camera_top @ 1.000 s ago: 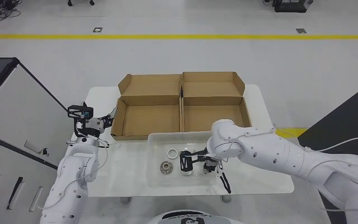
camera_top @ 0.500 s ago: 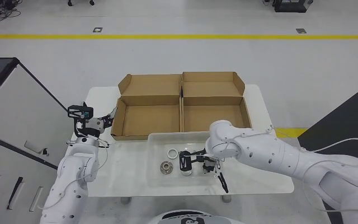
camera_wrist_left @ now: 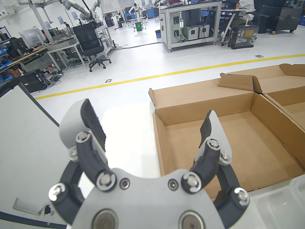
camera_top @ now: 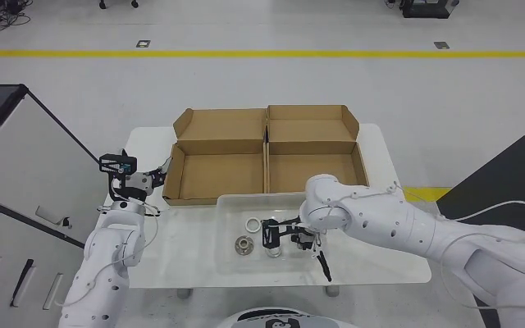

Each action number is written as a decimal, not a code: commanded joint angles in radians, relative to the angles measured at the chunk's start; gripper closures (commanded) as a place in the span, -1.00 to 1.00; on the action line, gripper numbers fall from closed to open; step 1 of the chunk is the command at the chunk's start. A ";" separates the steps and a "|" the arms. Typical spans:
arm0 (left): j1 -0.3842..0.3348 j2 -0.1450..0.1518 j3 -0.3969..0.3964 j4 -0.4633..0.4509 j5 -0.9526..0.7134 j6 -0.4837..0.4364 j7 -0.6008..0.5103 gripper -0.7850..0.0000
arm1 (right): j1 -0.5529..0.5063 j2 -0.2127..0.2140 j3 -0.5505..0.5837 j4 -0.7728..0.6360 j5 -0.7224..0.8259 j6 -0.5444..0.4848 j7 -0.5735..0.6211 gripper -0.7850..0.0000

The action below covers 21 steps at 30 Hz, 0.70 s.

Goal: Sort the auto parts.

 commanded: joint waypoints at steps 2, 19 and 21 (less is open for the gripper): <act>0.000 0.000 0.000 0.000 0.000 0.000 0.000 -1.00 | 0.045 0.011 0.000 -0.015 0.073 -0.001 -0.002 1.00; 0.000 0.000 0.000 0.000 0.000 0.000 0.000 -1.00 | 0.278 0.202 0.010 -0.087 0.442 -0.204 -0.205 1.00; 0.000 0.000 0.000 0.000 0.000 0.000 0.000 -1.00 | 0.287 0.222 0.003 -0.094 0.454 -0.224 -0.225 1.00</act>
